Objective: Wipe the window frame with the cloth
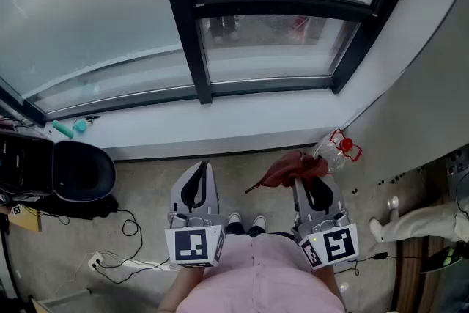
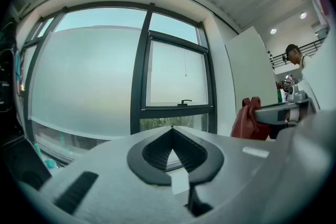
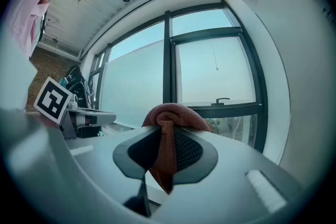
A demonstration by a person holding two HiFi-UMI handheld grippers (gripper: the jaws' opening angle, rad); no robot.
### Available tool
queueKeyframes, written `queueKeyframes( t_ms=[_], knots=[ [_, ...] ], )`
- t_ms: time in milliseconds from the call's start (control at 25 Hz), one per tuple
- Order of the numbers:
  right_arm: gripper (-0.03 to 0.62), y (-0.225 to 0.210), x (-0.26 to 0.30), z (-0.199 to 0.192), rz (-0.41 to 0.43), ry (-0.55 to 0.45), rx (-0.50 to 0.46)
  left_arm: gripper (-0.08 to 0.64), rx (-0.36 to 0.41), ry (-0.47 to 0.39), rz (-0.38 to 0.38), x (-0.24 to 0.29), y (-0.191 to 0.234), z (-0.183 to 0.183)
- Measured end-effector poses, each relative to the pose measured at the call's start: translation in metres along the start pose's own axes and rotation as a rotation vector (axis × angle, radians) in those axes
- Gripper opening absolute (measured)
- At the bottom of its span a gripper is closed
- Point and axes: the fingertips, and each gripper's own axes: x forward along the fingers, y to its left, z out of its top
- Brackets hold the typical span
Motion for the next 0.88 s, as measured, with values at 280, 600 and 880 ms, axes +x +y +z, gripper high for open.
queueKeyframes(
  t_ms=[280, 600, 880],
  knots=[
    [0.069, -0.020, -0.006, -0.001, -0.018, 0.002, 0.005, -0.003, -0.002, 0.000, -0.008, 0.011, -0.015, 0.001],
    [0.072, -0.053, -0.023, 0.000, 0.005, -0.056, 0.042, -0.003, 0.008, 0.012, 0.000, 0.020, -0.047, -0.004],
    [0.072, -0.072, -0.010, -0.013, 0.028, -0.017, 0.043, -0.003, -0.031, 0.029, 0.052, 0.023, -0.054, -0.017]
  ],
)
